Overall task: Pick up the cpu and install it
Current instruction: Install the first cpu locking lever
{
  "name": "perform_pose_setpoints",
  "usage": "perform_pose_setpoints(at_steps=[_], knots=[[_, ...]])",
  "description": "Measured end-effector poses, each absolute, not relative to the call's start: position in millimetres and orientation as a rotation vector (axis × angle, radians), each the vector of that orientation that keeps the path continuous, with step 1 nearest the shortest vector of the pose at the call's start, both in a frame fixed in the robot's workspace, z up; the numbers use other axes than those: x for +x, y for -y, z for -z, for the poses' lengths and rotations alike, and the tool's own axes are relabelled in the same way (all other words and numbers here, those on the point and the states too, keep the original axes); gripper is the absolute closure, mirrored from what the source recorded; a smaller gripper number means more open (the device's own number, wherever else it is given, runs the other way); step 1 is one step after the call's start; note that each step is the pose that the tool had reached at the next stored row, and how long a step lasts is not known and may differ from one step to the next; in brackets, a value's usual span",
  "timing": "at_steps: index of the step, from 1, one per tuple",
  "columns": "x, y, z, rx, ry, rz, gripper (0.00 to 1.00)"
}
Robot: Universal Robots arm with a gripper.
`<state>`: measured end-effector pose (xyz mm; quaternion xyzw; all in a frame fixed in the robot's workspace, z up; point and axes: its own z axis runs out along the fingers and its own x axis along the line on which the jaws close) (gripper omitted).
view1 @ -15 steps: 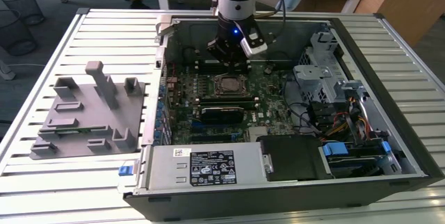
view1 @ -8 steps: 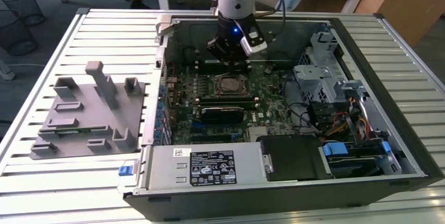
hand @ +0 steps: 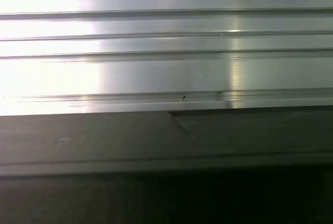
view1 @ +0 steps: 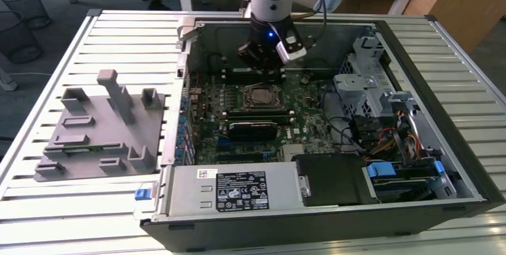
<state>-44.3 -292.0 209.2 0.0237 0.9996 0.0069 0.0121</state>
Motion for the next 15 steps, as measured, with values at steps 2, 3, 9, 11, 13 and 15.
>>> perform_pose_setpoints(at_steps=[2,3,9,11,13,15], knots=[[-42.6,292.0,-208.8,0.074,-3.116,-0.022,0.89],[-42.1,292.0,-208.5,0.074,-3.117,-0.022,0.89],[-41.1,292.0,-203.5,0.074,-3.117,-0.021,0.89],[-41.0,292.1,-202.0,0.074,-3.117,-0.021,0.89],[-40.9,292.3,-201.6,0.074,-3.117,-0.021,0.89],[-40.8,292.5,-201.4,0.074,-3.117,-0.022,0.89]])
